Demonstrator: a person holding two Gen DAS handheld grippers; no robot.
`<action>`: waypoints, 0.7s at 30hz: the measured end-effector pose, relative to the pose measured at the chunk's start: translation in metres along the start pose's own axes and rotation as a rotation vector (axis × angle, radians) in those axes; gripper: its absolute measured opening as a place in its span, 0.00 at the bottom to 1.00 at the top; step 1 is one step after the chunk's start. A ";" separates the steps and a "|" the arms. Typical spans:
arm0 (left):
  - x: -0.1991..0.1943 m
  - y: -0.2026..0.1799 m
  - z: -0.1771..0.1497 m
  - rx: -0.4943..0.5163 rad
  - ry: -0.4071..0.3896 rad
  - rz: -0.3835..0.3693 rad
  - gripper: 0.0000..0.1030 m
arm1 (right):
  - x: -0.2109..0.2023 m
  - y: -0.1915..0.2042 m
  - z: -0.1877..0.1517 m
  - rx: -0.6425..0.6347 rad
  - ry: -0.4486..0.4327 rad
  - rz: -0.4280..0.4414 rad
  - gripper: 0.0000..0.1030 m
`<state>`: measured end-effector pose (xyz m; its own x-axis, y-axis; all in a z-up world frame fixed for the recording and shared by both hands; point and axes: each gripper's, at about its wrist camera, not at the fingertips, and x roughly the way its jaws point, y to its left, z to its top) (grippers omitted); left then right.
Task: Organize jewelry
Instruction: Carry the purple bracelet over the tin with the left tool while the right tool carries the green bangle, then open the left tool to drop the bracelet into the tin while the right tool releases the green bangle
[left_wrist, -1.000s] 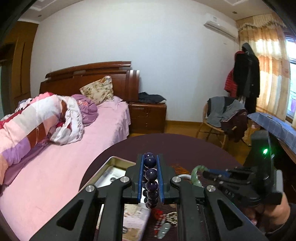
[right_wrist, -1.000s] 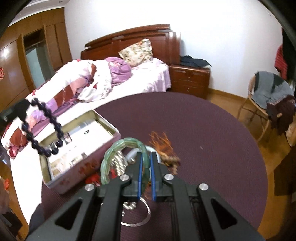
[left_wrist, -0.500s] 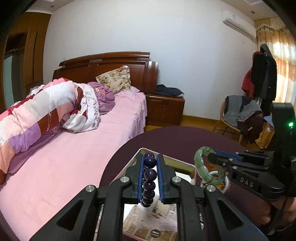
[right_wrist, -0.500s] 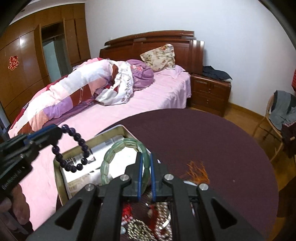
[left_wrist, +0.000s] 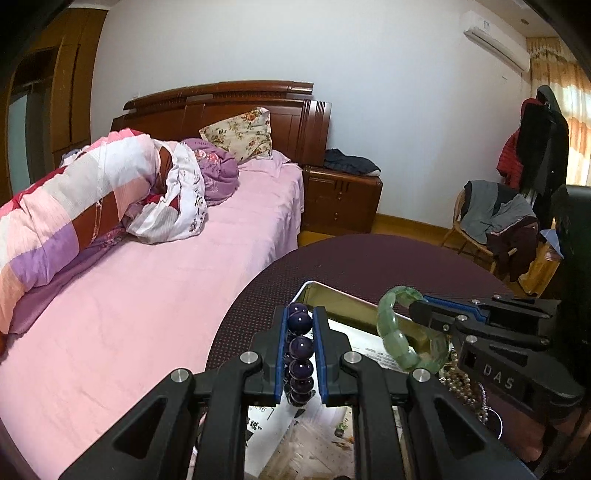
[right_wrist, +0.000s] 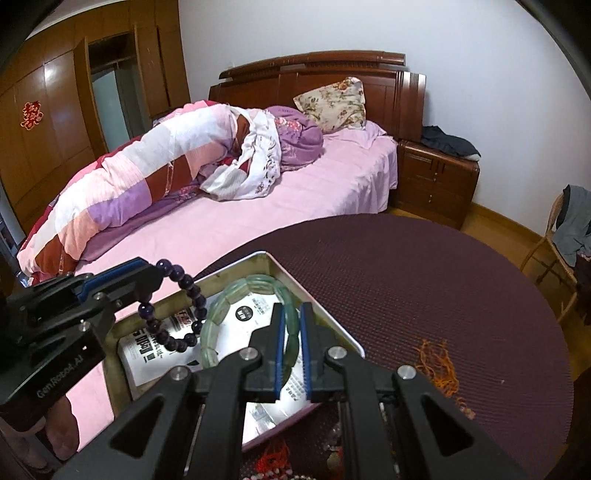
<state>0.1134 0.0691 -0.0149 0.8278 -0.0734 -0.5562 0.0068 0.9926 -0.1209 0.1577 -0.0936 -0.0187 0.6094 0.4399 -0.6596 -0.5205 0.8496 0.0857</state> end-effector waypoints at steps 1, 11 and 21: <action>0.003 0.001 0.000 -0.002 0.006 0.000 0.13 | 0.001 -0.001 -0.001 0.001 0.003 0.000 0.10; 0.021 0.002 0.000 0.013 0.041 -0.007 0.13 | 0.023 -0.002 -0.007 0.014 0.060 -0.002 0.11; 0.034 -0.007 -0.003 0.056 0.086 -0.008 0.13 | 0.034 -0.007 -0.015 0.031 0.119 0.007 0.17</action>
<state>0.1402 0.0589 -0.0353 0.7765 -0.0864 -0.6241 0.0463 0.9957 -0.0803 0.1734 -0.0893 -0.0532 0.5296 0.4102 -0.7425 -0.5050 0.8558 0.1125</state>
